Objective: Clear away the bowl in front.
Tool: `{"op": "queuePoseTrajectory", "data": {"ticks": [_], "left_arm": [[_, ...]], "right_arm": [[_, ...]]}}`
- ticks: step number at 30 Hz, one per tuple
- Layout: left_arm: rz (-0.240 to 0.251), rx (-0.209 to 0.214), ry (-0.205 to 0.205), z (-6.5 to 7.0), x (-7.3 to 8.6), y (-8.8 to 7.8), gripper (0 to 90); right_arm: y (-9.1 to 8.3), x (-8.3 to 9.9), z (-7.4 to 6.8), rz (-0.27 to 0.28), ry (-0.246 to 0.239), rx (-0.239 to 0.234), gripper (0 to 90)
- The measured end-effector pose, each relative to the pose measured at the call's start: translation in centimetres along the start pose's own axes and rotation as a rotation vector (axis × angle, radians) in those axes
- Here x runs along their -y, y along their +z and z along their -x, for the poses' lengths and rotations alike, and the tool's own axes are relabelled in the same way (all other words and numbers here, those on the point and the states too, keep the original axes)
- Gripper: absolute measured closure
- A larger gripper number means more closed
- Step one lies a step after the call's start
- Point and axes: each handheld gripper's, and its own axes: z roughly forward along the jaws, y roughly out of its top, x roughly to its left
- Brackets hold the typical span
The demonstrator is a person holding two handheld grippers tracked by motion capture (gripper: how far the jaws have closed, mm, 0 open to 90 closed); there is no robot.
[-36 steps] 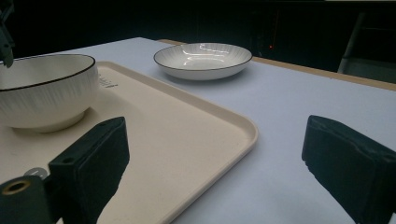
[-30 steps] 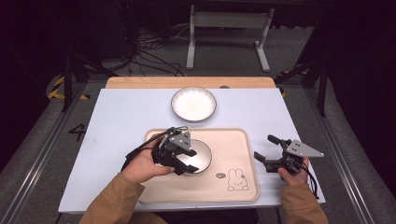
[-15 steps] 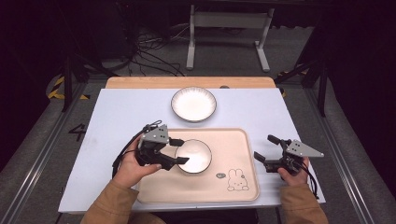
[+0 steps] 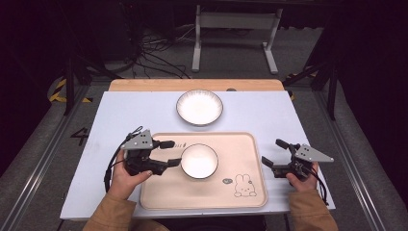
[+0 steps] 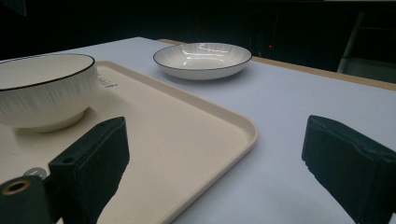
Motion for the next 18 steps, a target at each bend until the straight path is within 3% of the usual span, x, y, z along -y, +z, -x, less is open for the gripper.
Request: {"op": "queuePoseTrajectory", "data": {"ticks": [9, 18], "left_arm": [[0.087, -0.092, -0.041, -0.5, 2.7, -2.3, 34.3], [0.119, -0.157, -0.079, -0.9, 5.0, -3.5, 33.8]], "right_arm": [[0.0, 0.0, 0.0, -0.001, -0.001, 0.001, 8.0], [0.0, 0.0, 0.0, -0.001, -0.003, 0.001, 8.1]]}}
